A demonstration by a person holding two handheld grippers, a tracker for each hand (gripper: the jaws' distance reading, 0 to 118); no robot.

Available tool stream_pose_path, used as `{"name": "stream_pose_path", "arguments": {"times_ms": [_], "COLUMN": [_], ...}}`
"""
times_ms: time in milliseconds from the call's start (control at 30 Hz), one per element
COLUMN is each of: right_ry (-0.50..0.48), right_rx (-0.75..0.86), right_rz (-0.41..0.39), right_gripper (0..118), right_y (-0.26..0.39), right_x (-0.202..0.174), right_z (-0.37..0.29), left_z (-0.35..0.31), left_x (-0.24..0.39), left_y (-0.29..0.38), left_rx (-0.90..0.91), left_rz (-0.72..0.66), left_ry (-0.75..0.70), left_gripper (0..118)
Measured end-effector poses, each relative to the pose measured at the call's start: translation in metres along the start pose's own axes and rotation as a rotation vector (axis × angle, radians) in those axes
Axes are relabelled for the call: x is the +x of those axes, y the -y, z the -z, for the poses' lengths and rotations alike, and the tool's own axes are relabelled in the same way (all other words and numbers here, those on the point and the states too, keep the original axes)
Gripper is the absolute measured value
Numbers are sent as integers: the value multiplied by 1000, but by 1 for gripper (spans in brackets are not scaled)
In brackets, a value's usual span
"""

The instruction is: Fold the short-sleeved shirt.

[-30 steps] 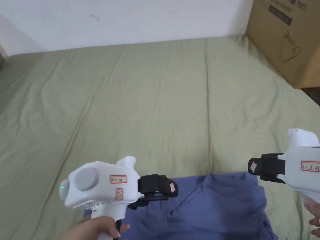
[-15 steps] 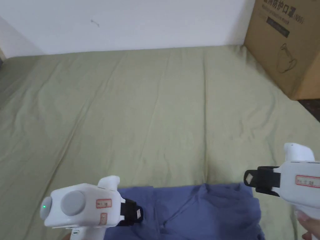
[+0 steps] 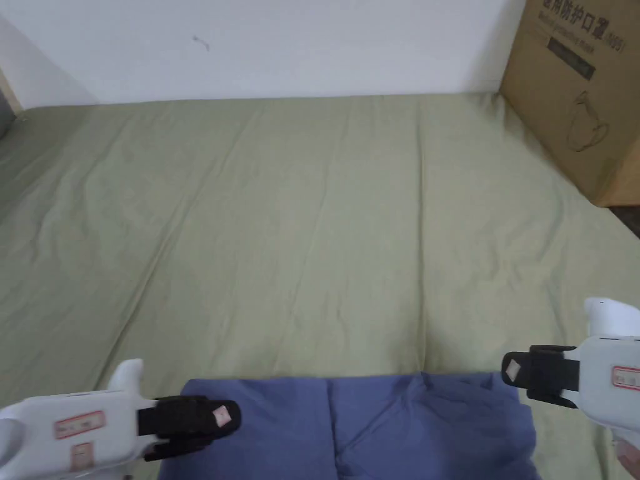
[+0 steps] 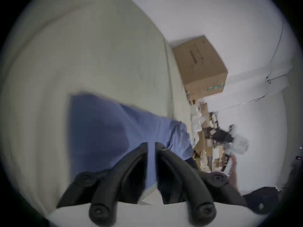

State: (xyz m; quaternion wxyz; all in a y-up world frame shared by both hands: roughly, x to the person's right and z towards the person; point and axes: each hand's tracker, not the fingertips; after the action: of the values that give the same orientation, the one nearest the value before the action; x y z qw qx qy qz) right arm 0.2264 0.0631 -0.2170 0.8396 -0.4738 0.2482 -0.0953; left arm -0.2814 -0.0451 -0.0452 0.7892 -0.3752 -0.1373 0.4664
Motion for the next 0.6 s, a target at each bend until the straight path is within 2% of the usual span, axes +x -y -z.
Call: {"name": "stream_pose_path", "arguments": {"times_ms": [133, 167, 233, 367, 433, 467, 533, 600], "right_ry": [17, 19, 26, 43, 44, 50, 67, 72], "right_rx": [-17, -20, -21, -6, -8, -11, -16, -17], "right_rz": [1, -1, -13, -10, -5, -8, -23, -27], "right_gripper": [0, 0, 0, 0, 0, 0, 0, 0], "right_y": [-1, 0, 0, -1, -1, -1, -1, 0], "right_x": [-2, -5, -9, -13, -14, -15, -16, -17], "right_z": [7, 7, 8, 5, 3, 3, 1, 1], "left_z": [-46, -50, -46, -8, 11, 27, 60, 78], "left_x": [-31, -40, -65, -98, -90, -86, -80, -76], "left_y": [-14, -15, -16, -8, -9, -10, -2, 1], "left_rx": [44, 38, 35, -75, -68, -106, -186, -190], "left_rz": [-43, -55, -95, -247, -208, -230, -280, -220], "left_ry": [-29, -27, 55, 125, 262, 310, 359, 357], "left_gripper": [113, 118, 118, 118, 118, 118, 118, 118]}}
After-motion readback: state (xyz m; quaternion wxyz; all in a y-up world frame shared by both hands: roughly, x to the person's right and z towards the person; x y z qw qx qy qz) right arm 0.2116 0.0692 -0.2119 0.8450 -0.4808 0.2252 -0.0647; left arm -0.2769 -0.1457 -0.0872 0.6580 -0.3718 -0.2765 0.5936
